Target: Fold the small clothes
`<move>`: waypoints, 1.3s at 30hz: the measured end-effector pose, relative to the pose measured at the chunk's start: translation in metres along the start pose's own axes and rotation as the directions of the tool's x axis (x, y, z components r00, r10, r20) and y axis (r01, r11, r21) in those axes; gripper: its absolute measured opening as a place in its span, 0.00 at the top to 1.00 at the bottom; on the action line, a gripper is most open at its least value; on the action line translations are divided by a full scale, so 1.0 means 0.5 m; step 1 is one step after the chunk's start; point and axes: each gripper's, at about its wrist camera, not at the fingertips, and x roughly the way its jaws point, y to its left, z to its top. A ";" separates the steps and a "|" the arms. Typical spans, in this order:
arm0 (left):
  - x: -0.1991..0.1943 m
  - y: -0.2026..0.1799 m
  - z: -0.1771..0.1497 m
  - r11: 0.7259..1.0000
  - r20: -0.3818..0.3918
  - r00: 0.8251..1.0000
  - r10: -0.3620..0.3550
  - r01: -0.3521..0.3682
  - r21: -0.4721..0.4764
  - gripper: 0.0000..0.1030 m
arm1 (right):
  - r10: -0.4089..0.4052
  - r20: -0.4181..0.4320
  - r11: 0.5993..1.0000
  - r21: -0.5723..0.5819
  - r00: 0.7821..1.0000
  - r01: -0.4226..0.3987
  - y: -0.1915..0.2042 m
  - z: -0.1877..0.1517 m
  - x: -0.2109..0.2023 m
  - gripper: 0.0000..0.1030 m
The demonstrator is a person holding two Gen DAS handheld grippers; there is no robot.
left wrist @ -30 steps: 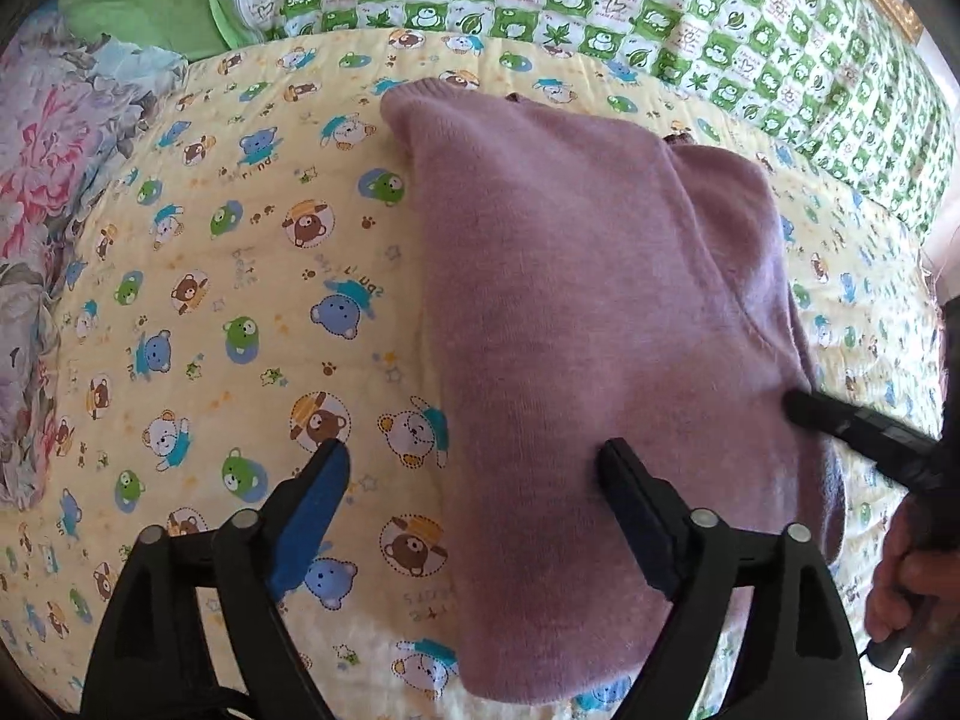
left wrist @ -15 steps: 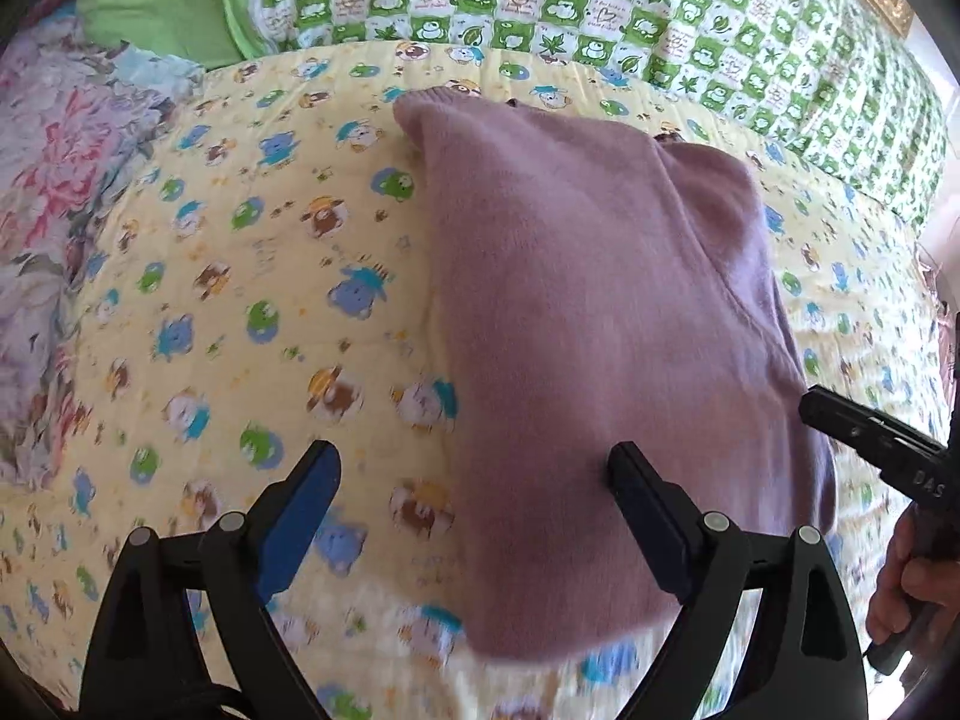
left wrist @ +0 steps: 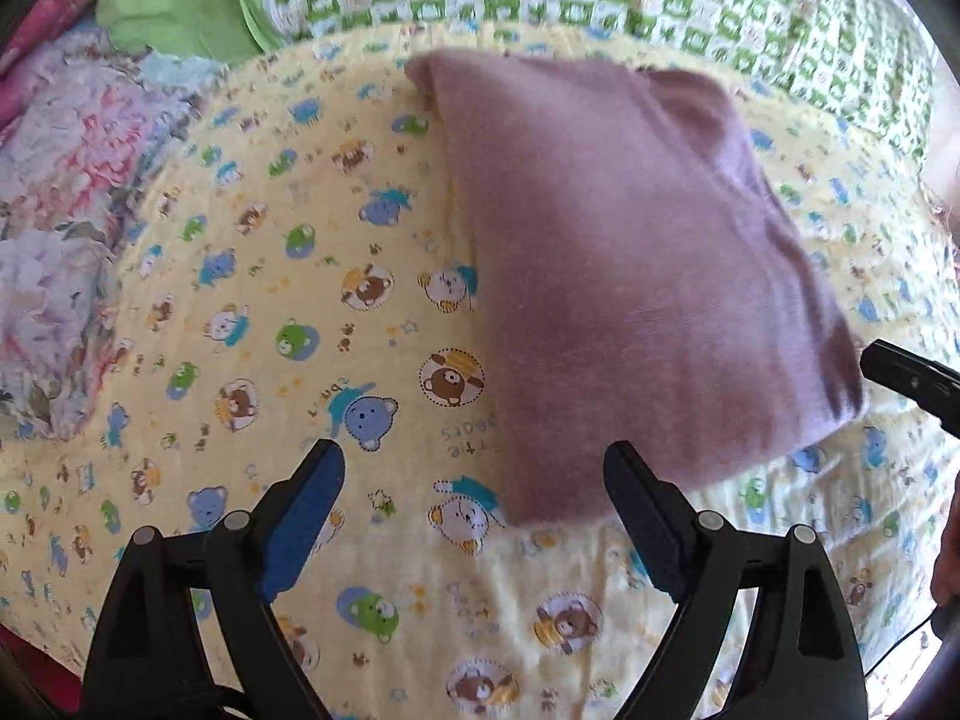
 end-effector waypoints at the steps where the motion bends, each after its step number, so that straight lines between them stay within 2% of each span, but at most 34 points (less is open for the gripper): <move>1: -0.011 -0.002 -0.001 1.000 0.008 1.000 0.000 0.000 -0.006 0.13 | 0.011 0.021 1.000 -0.005 1.000 -0.011 0.009 -0.003 -0.010 0.42; 5: -0.071 -0.008 -0.015 0.999 0.063 0.998 -0.007 0.009 -0.031 0.13 | 0.045 0.098 0.998 -0.043 0.994 -0.041 0.045 -0.028 -0.056 0.30; 11: -0.141 -0.020 -0.032 1.000 0.123 0.992 0.005 -0.002 -0.028 0.13 | 0.071 0.153 0.994 -0.098 0.986 -0.056 0.095 -0.055 -0.113 0.26; 15: -0.180 -0.028 -0.047 1.000 0.170 0.985 0.012 -0.008 -0.026 0.12 | 0.063 0.195 0.991 -0.127 0.979 -0.038 0.116 -0.070 -0.142 0.10; 19: -0.176 -0.040 -0.060 1.000 0.153 0.988 0.031 -0.031 -0.006 0.12 | 0.038 0.185 0.991 -0.134 0.982 -0.013 0.123 -0.085 -0.139 0.10; 21: -0.175 -0.040 -0.065 0.999 0.149 0.988 0.032 -0.032 0.001 0.12 | 0.047 0.182 0.993 -0.115 0.982 -0.026 0.119 -0.092 -0.144 0.10; 25: -0.201 -0.038 -0.088 0.999 0.203 0.979 0.026 -0.033 0.028 0.12 | 0.049 0.206 0.991 -0.131 0.977 -0.022 0.119 -0.103 -0.164 0.09; 27: -0.201 -0.033 -0.098 0.999 0.214 0.976 0.029 -0.038 0.036 0.12 | 0.034 0.217 0.988 -0.152 0.976 -0.001 0.120 -0.108 -0.165 0.04; 29: -0.185 -0.030 -0.105 0.999 0.193 0.981 0.022 -0.030 0.040 0.12 | 0.022 0.217 0.986 -0.168 0.976 0.015 0.118 -0.110 -0.154 0.02; 32: -0.149 -0.022 -0.104 0.999 0.157 0.987 0.043 -0.047 0.020 0.12 | -0.006 0.199 0.985 -0.171 0.980 0.041 0.109 -0.110 -0.121 0.02; 39: -0.086 -0.016 -0.080 0.997 0.171 0.983 0.070 -0.071 0.002 0.12 | -0.026 0.155 0.984 -0.169 0.988 0.052 0.098 -0.106 -0.048 0.02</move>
